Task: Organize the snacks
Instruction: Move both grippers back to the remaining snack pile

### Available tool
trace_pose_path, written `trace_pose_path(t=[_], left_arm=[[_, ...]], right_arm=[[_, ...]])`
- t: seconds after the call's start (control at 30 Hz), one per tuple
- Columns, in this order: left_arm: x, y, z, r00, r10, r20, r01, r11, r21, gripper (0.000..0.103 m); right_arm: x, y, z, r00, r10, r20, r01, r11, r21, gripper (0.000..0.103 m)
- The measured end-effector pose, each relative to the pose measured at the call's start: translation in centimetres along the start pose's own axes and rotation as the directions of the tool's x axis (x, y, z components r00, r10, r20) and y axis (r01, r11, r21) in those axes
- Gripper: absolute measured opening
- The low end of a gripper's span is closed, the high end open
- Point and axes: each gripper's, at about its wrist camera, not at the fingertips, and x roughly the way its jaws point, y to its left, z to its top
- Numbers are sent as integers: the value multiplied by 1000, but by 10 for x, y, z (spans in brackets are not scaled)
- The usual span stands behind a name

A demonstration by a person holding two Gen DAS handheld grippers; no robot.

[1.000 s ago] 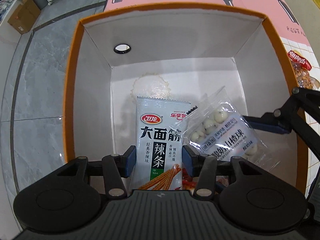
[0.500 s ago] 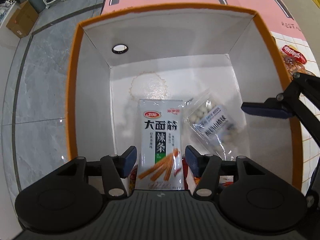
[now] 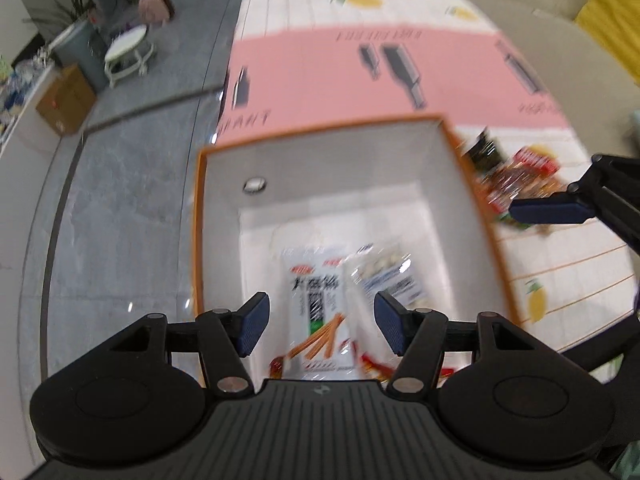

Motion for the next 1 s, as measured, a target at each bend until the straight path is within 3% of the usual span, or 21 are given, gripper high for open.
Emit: trace_pose_path(t=[0.13, 0.33, 0.5, 0.67, 0.77, 0.83, 1.0], left_arm=[[-19, -20, -1, 994, -42, 106, 39, 999, 30, 71], [-38, -70, -4, 966, -145, 215, 107, 978, 178, 71], [-25, -110, -2, 966, -187, 178, 132, 951, 280, 71], [3, -144, 1, 972, -195, 128, 140, 926, 349, 71], [19, -161, 1, 978, -165, 125, 102, 911, 398, 71], [29, -170, 5, 982, -154, 111, 95, 905, 415, 71], [51, -179, 25, 983, -149, 111, 91, 908, 409, 71]], right_arm=[[-30, -18, -13, 997, -46, 67, 42, 997, 66, 79], [-68, -58, -66, 977, -149, 152, 110, 965, 238, 79], [-83, -93, -121, 958, -254, 131, 188, 905, 381, 79], [-73, -119, -164, 953, -291, 89, 217, 854, 474, 79], [-62, -127, -175, 951, -299, 81, 222, 839, 496, 79], [-48, -135, -178, 949, -306, 73, 229, 832, 505, 86], [-25, -160, -181, 953, -294, 66, 211, 807, 552, 88]])
